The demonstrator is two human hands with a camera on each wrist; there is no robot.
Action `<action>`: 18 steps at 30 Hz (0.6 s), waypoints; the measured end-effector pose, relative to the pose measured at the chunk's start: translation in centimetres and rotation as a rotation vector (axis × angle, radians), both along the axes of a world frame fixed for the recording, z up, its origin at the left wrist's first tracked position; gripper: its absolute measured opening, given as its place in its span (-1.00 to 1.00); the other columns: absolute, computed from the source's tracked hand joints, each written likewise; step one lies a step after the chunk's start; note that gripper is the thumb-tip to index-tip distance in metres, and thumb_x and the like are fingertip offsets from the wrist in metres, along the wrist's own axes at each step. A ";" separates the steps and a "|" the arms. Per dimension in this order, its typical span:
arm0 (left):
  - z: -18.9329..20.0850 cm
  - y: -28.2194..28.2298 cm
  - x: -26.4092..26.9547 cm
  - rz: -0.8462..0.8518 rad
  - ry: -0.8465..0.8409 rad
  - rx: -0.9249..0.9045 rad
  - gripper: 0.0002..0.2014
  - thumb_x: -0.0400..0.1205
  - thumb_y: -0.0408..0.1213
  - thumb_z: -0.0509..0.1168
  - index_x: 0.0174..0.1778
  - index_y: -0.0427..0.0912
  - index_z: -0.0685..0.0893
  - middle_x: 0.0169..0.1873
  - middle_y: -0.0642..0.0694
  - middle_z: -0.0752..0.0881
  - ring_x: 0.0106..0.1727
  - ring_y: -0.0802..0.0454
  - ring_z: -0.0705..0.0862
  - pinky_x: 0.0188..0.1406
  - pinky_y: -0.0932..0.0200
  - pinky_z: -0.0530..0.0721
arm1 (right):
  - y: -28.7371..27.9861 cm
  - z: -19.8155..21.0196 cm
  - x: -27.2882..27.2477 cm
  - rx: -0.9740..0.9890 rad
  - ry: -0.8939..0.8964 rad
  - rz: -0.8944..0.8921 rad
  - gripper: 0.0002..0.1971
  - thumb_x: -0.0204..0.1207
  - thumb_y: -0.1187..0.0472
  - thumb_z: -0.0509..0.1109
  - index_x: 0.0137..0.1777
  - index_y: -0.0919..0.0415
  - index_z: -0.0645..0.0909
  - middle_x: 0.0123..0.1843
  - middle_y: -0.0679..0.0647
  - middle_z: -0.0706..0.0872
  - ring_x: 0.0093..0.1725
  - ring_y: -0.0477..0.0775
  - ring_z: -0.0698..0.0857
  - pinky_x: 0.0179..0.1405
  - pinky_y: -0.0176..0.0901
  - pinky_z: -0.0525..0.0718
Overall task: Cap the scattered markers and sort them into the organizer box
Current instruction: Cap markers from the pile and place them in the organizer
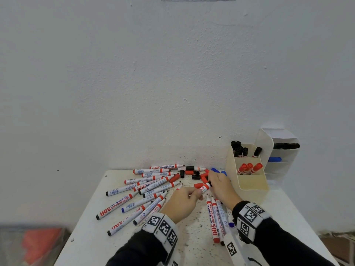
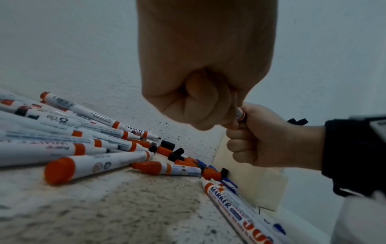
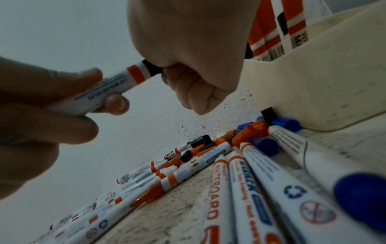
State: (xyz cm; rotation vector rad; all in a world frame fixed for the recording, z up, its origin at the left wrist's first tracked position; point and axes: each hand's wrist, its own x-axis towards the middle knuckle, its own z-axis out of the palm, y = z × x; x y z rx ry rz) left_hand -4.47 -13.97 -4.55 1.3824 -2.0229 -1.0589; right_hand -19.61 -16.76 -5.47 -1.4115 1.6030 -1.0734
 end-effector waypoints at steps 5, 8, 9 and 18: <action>-0.9 -0.3 0.0 0.028 0.031 -0.021 -0.71 0.71 0.01 0.06 -0.09 0.07 0.67 -0.34 -0.11 0.67 -0.40 0.15 0.53 -0.25 0.15 0.60 | 0.2 0.5 0.1 -0.068 0.078 0.066 -0.61 0.69 0.14 0.08 -0.41 0.17 0.38 -0.46 0.11 0.36 -0.46 -0.05 0.33 -0.41 -0.16 0.29; -1.4 -0.3 -0.2 0.062 0.084 -0.072 -0.74 0.69 0.04 0.09 0.07 0.07 0.66 -0.39 0.11 0.62 -0.40 0.24 0.52 -0.23 0.24 0.56 | 0.4 1.9 0.1 -0.138 0.142 0.076 -0.63 0.63 0.04 0.22 -0.32 0.29 0.49 -0.43 0.12 0.46 -0.43 -0.04 0.42 -0.39 -0.20 0.38; -1.5 -0.2 -0.3 0.063 0.092 -0.091 -0.75 0.68 0.04 0.10 0.13 0.09 0.63 -0.37 0.13 0.60 -0.40 0.26 0.51 -0.26 0.32 0.54 | 0.5 2.4 0.0 -0.157 0.145 0.060 -0.64 0.59 0.02 0.28 -0.26 0.33 0.53 -0.41 0.10 0.51 -0.42 -0.05 0.47 -0.39 -0.25 0.44; -3.8 0.6 -3.4 0.121 -0.295 0.147 -0.69 0.68 -0.06 0.13 0.28 -0.11 0.47 0.13 -0.04 0.62 -0.01 0.09 0.60 0.03 0.22 0.61 | 2.6 10.4 -3.7 -0.704 0.155 -0.311 -0.87 0.52 0.28 0.38 0.00 0.13 0.50 -0.27 -0.15 0.62 -0.33 -0.15 0.62 -0.28 -0.61 0.54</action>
